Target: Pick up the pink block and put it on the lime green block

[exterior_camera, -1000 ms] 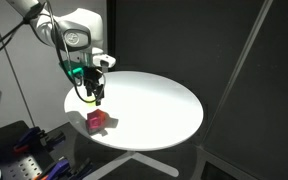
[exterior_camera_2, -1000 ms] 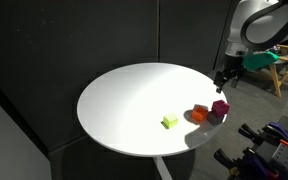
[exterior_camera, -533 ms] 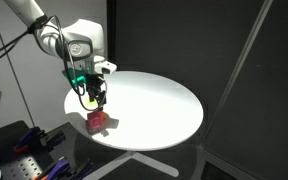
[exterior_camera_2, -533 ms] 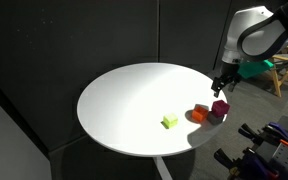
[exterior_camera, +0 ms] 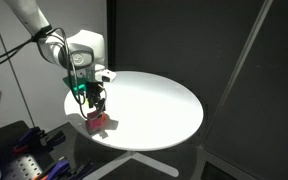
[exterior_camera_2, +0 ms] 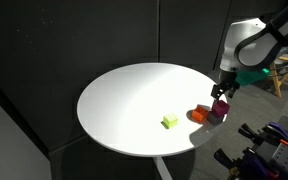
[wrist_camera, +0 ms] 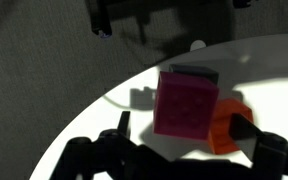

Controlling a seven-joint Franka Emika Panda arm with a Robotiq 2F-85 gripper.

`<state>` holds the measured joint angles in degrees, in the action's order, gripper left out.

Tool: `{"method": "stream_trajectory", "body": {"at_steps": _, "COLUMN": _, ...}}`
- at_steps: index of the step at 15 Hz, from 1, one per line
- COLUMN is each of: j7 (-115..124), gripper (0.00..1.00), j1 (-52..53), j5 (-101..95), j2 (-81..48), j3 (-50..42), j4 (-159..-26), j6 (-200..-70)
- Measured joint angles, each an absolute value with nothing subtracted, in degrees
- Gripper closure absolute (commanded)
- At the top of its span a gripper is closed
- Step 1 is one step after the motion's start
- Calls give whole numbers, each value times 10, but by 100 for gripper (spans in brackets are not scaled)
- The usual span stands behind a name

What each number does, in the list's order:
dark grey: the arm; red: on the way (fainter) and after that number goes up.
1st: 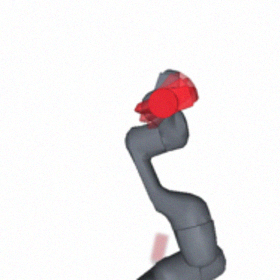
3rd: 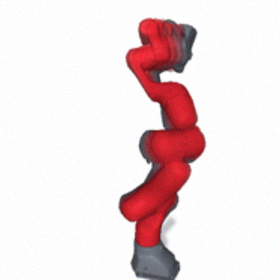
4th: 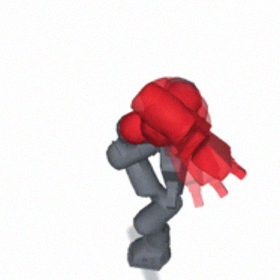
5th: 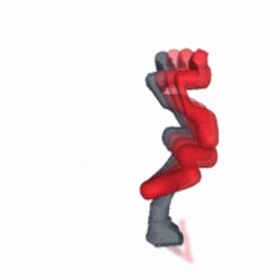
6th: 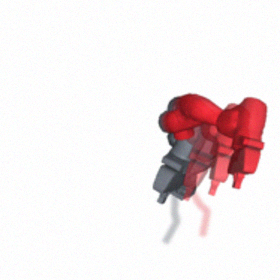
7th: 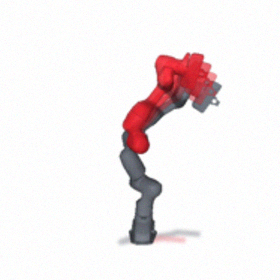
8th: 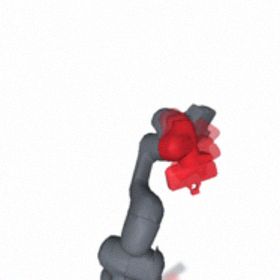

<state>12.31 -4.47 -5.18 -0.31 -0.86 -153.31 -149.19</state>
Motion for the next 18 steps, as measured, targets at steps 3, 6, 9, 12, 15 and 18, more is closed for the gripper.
{"method": "stream_trajectory", "body": {"at_steps": 3, "j7": 123, "gripper": 0, "j1": -45, "j5": -52, "j2": -15, "j3": -13, "j4": -1533, "j6": -1495}}
{"method": "stream_trajectory", "body": {"at_steps": 6, "j7": 123, "gripper": 0, "j1": -44, "j5": -52, "j2": -22, "j3": -17, "j4": -1533, "j6": -1501}}
{"method": "stream_trajectory", "body": {"at_steps": 9, "j7": 123, "gripper": 0, "j1": -41, "j5": -52, "j2": -29, "j3": -18, "j4": -1533, "j6": -1513}}
{"method": "stream_trajectory", "body": {"at_steps": 12, "j7": 123, "gripper": 0, "j1": -38, "j5": -52, "j2": -36, "j3": -18, "j4": -1533, "j6": -1521}}
{"method": "stream_trajectory", "body": {"at_steps": 15, "j7": 122, "gripper": 0, "j1": -37, "j5": -52, "j2": -43, "j3": -18, "j4": -1533, "j6": -1527}}
{"method": "stream_trajectory", "body": {"at_steps": 18, "j7": 121, "gripper": 31, "j1": -37, "j5": -52, "j2": -49, "j3": -19, "j4": -1533, "j6": -1531}}
